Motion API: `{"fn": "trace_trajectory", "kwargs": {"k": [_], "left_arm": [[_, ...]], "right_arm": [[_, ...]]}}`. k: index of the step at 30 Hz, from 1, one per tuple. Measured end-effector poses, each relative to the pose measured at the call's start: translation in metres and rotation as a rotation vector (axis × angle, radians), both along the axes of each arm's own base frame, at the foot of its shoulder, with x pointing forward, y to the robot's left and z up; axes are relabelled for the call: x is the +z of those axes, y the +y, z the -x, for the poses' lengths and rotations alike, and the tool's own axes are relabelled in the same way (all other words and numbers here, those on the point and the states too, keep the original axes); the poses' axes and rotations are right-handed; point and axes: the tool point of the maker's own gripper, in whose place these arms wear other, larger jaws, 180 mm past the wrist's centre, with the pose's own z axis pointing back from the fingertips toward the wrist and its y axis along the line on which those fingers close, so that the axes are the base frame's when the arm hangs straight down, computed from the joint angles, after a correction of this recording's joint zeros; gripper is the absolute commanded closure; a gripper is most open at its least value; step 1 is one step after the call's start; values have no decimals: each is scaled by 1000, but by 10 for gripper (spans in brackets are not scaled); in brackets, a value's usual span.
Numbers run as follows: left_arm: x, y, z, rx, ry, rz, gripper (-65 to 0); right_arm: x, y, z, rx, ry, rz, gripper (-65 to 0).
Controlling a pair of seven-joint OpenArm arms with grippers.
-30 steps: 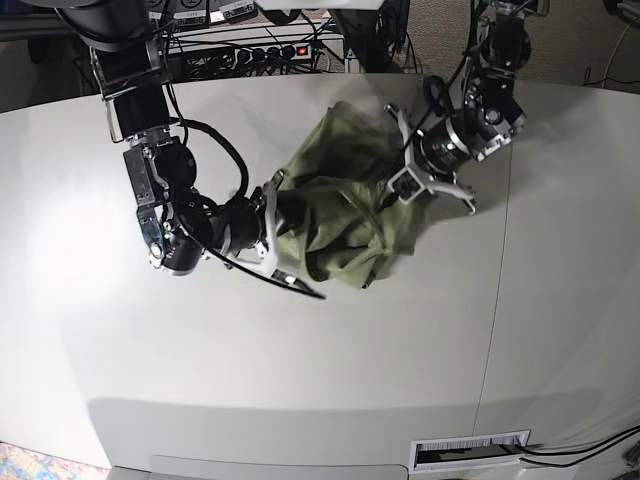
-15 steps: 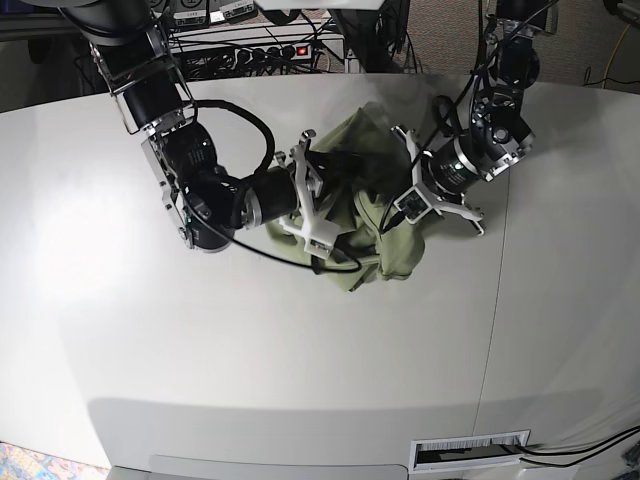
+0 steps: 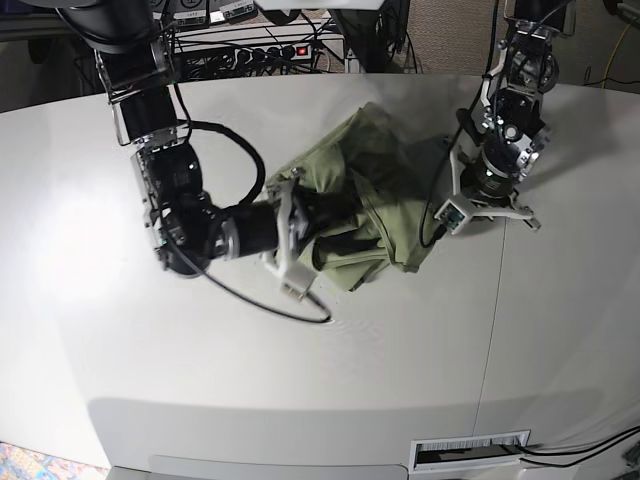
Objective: Fold the T-shirt properly
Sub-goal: 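Release the shirt with the right gripper and pull it back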
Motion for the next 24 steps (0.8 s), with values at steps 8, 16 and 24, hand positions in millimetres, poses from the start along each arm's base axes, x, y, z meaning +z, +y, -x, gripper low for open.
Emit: {"fn": "trace_trajectory", "kwargs": {"k": [8,16,24], "left_arm": [[40,-58,36,-58,26,337,-46],[32,-103,85,-75,201,643,-209],[50,-147,98,-85,228,878,-209]], "right_arm": [[0,-58,-46,-219,-90,117,0],[-16,-73,-51,-245,-108,238,0],[-17,-74,-51,-246,-109,248,0]]}}
